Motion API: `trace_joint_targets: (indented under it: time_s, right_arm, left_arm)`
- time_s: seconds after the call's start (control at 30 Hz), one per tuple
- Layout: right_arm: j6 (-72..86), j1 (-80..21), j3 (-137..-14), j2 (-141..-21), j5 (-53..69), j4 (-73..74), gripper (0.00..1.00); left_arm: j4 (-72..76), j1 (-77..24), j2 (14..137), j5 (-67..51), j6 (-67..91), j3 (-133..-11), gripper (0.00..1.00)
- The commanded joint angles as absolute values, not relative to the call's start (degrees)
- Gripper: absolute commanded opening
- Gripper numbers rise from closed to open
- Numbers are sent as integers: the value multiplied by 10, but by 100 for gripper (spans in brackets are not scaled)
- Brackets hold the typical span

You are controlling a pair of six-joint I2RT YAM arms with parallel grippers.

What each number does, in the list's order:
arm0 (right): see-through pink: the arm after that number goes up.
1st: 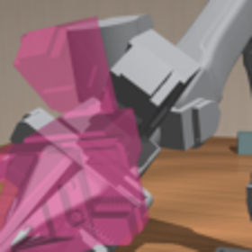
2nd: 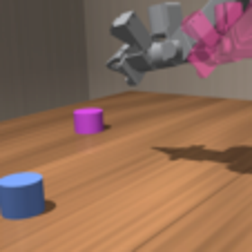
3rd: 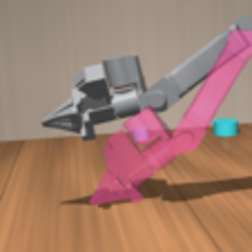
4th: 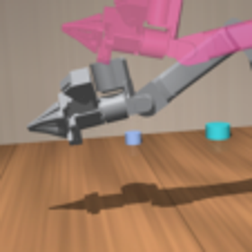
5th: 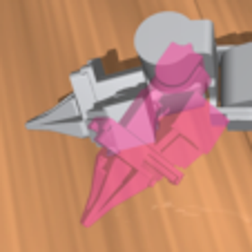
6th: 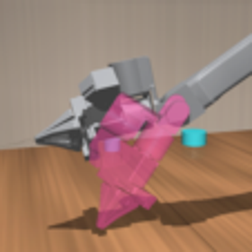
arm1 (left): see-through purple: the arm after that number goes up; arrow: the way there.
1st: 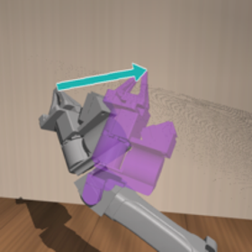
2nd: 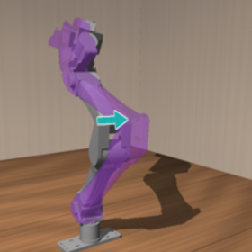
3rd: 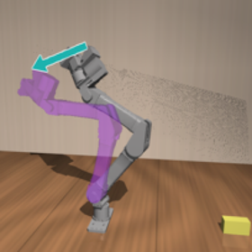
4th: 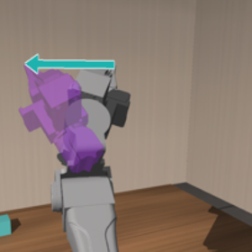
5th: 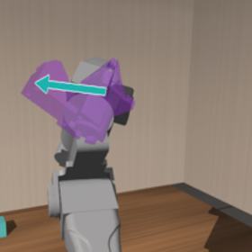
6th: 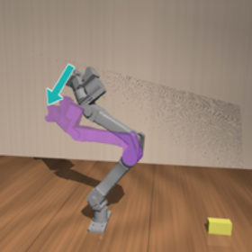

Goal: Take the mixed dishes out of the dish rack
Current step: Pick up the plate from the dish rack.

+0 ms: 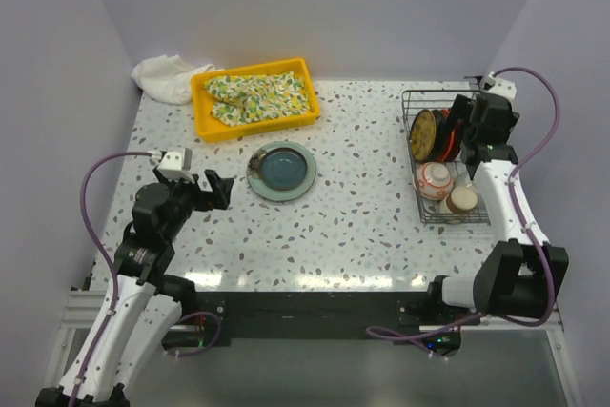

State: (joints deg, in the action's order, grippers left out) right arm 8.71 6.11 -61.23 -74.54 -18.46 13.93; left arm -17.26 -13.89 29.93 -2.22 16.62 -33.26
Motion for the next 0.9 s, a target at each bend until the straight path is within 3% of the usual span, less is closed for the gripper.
trace_joint_targets:
  time_s: [0.0,0.5,0.87]
  right_arm:
    - [105,98,-657,-773,-127,98,94]
    - [65,154,-701,-869,-20,107,48]
    - [34,156,-747,-920,-6,127,39]
  left_arm:
    - [-154,-139,283,-4,140,-302,100]
    - [-135,-138,288,-2,128,-294,100]
    - [-135,-138,293,-2,129,-294,100]
